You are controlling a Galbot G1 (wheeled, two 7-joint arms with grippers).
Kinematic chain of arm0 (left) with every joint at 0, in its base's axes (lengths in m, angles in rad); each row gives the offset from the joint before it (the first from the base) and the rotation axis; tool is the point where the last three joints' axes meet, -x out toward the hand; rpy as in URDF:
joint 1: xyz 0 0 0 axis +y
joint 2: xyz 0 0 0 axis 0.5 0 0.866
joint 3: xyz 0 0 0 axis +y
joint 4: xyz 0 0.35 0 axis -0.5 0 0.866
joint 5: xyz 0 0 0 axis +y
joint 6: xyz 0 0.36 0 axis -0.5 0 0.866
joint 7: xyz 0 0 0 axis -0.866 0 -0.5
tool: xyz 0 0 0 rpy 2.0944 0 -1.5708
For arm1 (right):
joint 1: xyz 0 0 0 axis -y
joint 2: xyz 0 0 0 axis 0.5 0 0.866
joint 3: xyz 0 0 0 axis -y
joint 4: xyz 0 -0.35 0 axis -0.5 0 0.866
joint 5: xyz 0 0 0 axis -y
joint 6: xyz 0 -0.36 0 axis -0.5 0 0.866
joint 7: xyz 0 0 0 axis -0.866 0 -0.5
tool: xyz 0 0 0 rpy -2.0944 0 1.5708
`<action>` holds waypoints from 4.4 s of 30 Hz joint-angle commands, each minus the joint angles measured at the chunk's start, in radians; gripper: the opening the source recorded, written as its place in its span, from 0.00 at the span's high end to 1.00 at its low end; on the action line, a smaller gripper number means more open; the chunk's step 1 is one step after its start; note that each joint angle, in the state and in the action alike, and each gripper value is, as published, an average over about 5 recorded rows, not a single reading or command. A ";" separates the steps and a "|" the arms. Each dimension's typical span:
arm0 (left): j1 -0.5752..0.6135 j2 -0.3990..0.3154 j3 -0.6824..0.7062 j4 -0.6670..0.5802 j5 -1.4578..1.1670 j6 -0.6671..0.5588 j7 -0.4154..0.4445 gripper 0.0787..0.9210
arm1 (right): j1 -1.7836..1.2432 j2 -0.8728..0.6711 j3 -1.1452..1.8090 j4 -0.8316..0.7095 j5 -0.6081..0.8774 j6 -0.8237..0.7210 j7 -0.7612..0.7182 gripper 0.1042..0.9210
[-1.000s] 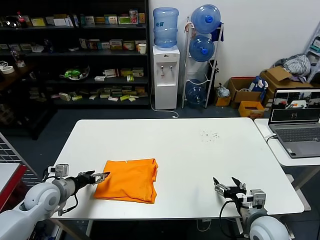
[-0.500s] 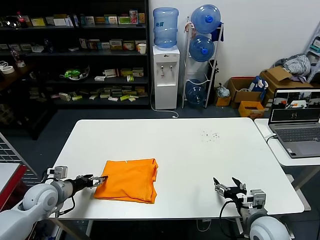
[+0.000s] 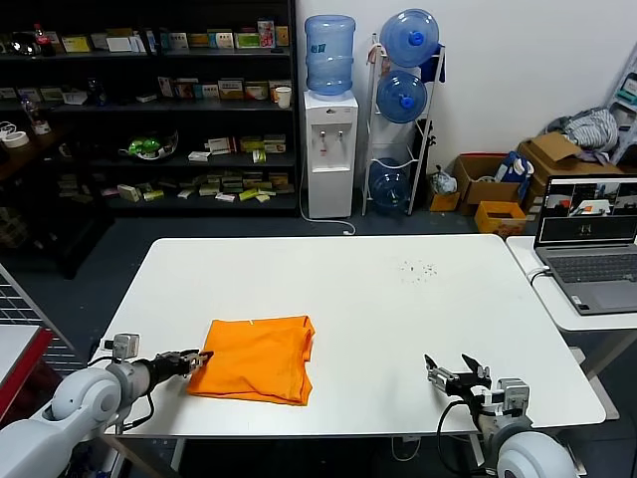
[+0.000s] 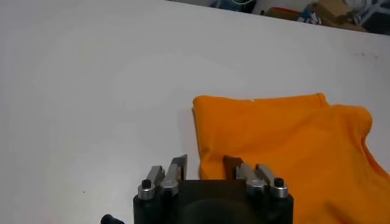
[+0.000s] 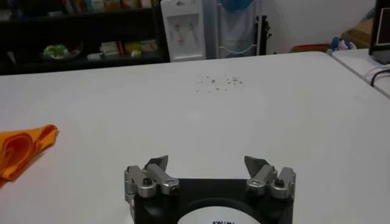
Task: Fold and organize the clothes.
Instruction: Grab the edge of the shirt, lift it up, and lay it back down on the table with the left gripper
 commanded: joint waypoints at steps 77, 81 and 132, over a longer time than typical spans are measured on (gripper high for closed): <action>-0.086 -0.483 0.284 -0.393 -0.158 -0.052 -0.570 0.99 | -0.077 0.090 0.069 0.049 -0.079 0.024 0.001 0.12; -0.196 -0.621 0.365 -0.256 -0.137 -0.063 -0.551 0.99 | -0.122 0.114 0.106 0.064 -0.089 0.023 0.003 0.12; -0.150 -0.693 0.287 -0.247 0.088 -0.061 -0.407 0.83 | -0.109 0.110 0.120 0.059 -0.152 0.134 -0.170 0.12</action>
